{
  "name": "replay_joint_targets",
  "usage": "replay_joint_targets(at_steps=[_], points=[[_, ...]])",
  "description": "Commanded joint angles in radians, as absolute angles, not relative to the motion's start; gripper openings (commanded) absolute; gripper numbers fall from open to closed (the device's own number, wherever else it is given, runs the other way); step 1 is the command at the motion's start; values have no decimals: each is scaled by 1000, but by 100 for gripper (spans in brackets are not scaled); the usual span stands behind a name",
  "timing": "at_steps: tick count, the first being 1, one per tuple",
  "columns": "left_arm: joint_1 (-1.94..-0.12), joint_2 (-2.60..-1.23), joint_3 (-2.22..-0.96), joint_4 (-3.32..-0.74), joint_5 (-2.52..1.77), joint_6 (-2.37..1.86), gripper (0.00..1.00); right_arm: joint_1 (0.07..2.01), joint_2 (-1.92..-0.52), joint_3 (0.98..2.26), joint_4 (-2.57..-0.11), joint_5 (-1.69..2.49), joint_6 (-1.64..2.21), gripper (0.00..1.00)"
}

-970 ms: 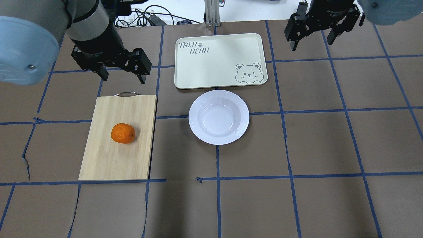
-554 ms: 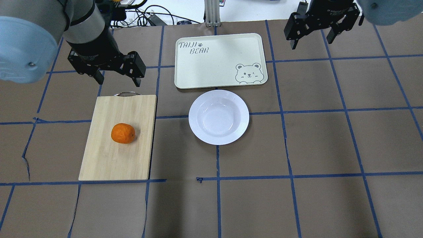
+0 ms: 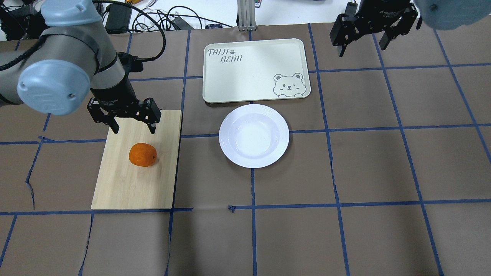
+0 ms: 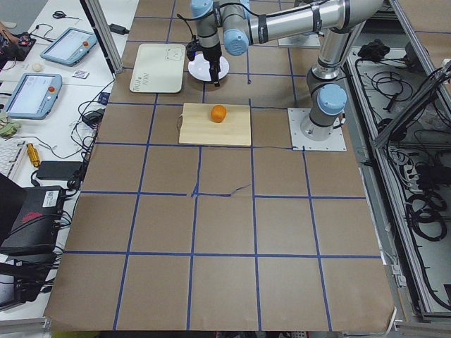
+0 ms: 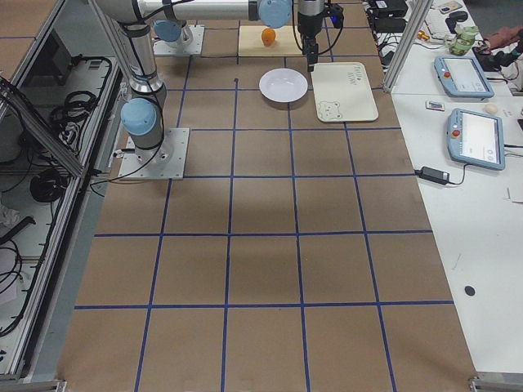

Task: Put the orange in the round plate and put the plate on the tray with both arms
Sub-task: 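Lower the left gripper onto the orange on the cutting board and close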

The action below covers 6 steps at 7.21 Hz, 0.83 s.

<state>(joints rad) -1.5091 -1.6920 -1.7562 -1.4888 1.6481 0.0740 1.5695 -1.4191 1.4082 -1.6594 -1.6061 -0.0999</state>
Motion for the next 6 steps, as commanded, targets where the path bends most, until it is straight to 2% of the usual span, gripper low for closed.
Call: replay_joint_targets(at_steps=[1,6], points=[[-1499,-1768,-1787,-1483,1674,86,100,1571,-1420,1408,-1660,-1605,-100,100],[-1499,-1954,-1769,-1431,1794,107,100,1572,-1419,1408,-1661,-1600,-100,100]])
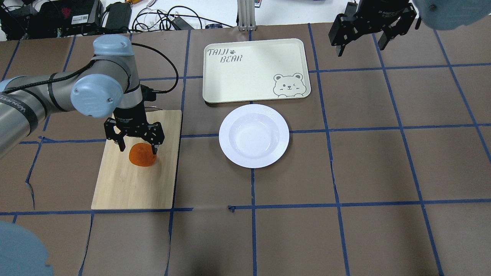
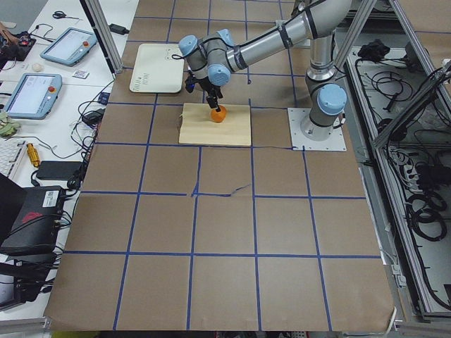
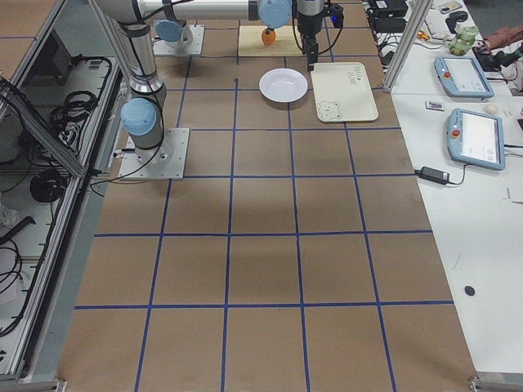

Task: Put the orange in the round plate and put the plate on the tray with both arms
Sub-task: 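Lower the left gripper onto the orange on the cutting board and close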

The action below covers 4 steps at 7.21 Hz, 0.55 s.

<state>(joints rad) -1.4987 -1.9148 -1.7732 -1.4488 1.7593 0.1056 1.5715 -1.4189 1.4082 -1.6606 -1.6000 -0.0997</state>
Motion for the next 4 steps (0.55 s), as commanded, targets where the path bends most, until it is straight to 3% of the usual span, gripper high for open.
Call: replay_joint_targets(at_steps=[1,2,4], points=[[-1499,-1973,-1769,-1424,1790,100,100,1572,-1419,1408,-1660,-1600,-100,100],[-1499,-1991,-1772,-1416,1786,101,100,1572,-1419,1408,-1660,-1600,-100,100],[-1499,-1996,-1767,-1414,1786,104,57,1572,-1417,1408,-1660,-1600,-100,100]])
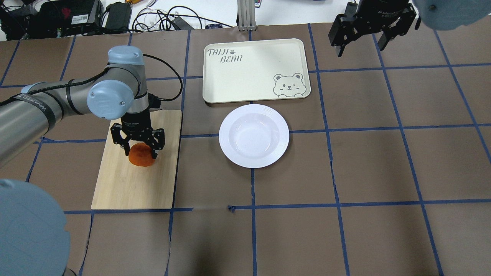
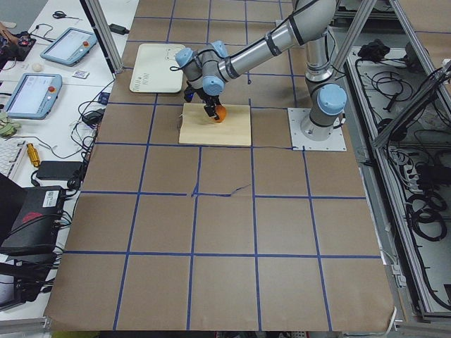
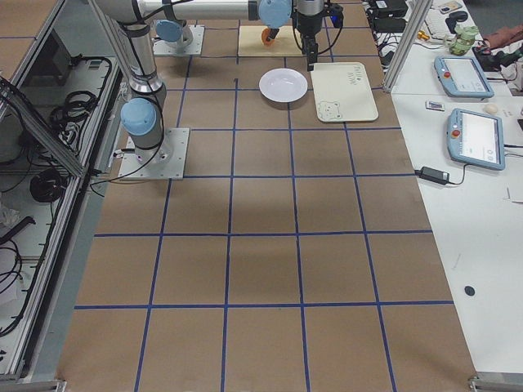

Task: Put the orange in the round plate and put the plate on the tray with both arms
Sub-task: 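Carry the orange with the left gripper over the white plate and lower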

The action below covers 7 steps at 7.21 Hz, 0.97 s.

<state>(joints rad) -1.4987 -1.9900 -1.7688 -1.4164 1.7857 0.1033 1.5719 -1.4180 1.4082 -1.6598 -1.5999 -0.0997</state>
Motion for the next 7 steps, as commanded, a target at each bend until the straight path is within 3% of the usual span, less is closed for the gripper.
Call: replay_joint_targets(at_steps=[1,4,7], points=[[-1499,-1996,-1766,-1414,1778,103,49,1571,-1417,1408,-1660,-1600,-100,100],[-1517,-2006,-1627,-1527,1608,51,45,1571,-1417,1408,-1661,-1601,-97,100],[-1730,-2011,-1589,-1453,1562,-298,45,1569,-1417,1408,-1661,-1603,-97,100]])
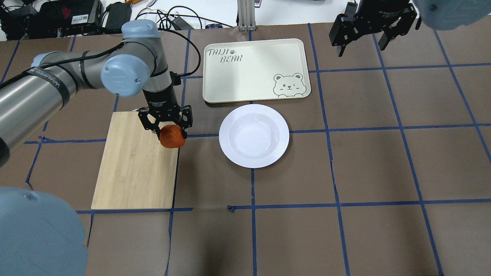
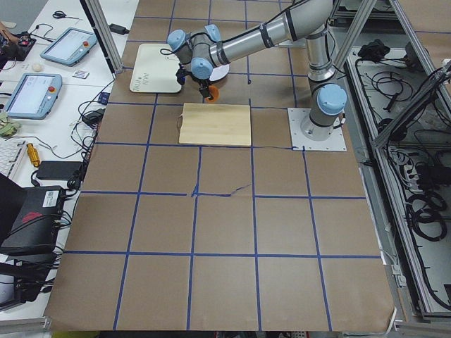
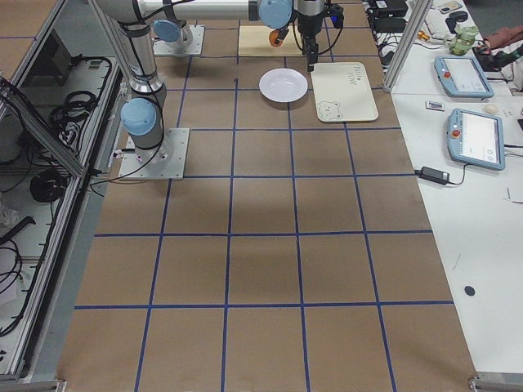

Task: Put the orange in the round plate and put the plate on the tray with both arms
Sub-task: 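Carry the orange with the left gripper over the white plate and lower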

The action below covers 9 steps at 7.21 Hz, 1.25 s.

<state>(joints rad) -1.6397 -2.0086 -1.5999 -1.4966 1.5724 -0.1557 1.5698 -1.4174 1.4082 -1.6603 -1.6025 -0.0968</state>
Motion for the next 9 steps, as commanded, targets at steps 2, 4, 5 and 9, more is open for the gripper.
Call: replay_joint_targets(at_steps=[2,4,5,9], points=[[-1863,-2052,-1592,-1251,1494,-555,45,1568,-1417,1408,-1660,-1603,-97,100],[-1954,-2120,-1589,-1111,1502,-690,45,1568,-1417,1408,-1661,-1603,-97,100],[-1954,-2126,-1589,-1109,1500,-689,56,1568,-1417,1408,-1663,-1601,-97,100],[-1913,-2031,-1559,-1243,1523,-441,100,1563,-1388,1411,-1669,-1586,-86,100]])
